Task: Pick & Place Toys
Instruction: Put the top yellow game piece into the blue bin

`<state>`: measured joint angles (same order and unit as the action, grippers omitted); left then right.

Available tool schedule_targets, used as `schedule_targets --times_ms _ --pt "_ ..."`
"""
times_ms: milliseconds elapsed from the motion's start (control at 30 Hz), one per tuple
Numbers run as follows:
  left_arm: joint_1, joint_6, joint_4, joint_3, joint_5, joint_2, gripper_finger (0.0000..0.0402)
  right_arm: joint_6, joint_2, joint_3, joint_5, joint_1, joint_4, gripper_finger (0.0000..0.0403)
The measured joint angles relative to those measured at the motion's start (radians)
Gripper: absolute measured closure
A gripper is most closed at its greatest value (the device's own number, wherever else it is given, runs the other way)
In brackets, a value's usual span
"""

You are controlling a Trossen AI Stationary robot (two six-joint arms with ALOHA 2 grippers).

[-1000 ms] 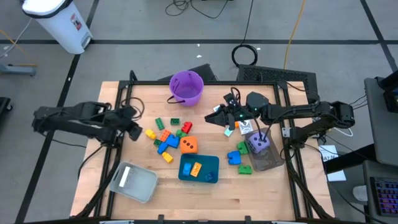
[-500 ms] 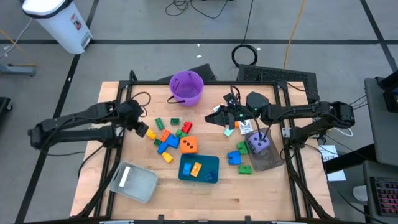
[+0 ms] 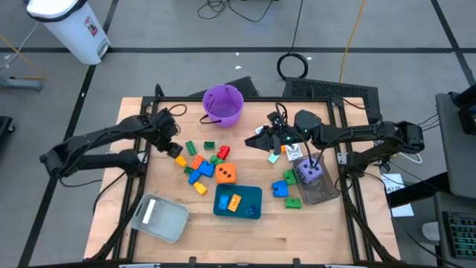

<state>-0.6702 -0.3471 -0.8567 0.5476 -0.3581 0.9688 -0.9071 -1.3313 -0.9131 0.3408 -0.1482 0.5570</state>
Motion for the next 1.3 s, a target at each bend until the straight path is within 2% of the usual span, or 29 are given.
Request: schedule_targets --times_ms 233,667,867,1167,1300 --pt "-0.029 0.028 0.005 0.0 -0.02 0.13 0.0249 0.003 0.0 0.0 0.0 0.0 0.0 0.0273" --pt "-0.03 0.026 0.041 0.002 -0.045 0.248 0.0249 0.033 0.0 0.001 0.0 0.0 -0.001 0.0273" --pt "-0.03 0.029 0.085 0.001 -0.142 0.276 0.025 0.037 -0.001 0.002 0.001 0.0 -0.012 0.0273" --pt "-0.012 0.035 0.07 0.001 -0.184 0.275 0.0251 0.059 -0.001 0.002 0.004 0.0 -0.014 0.0273" --pt "0.004 0.031 0.069 0.001 -0.199 0.275 0.0277 0.058 -0.001 0.002 0.004 0.0 -0.015 0.0273"
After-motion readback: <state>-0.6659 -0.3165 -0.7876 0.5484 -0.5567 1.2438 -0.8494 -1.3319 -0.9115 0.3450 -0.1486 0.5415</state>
